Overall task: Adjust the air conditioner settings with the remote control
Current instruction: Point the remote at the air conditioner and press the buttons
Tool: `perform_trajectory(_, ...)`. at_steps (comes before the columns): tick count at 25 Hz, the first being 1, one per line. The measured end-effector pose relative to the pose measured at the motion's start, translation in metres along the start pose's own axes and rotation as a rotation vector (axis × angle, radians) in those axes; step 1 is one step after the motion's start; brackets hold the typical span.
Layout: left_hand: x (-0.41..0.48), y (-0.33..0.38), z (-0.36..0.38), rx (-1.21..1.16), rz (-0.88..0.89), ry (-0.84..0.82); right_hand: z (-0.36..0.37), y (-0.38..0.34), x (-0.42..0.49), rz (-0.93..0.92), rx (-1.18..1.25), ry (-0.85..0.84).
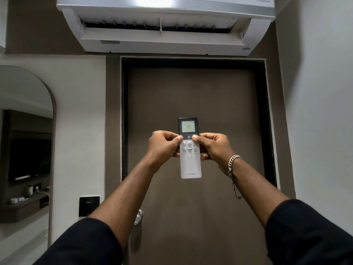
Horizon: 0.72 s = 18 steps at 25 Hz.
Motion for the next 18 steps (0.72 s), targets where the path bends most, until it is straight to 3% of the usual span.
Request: perform_trajectory(18,-0.0002,-0.0053,0.0084,0.005,-0.002,-0.028,-0.0076,0.0040,-0.0025,0.017,-0.025,0.007)
Point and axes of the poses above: each hand's wrist, its own x-axis towards the middle knuckle, its own z-axis out of the palm, y = z × x, the point moved 5 cm from there along x, towards the middle knuckle, and after that the axes turned 13 degrees about z, right-handed, at the moved point
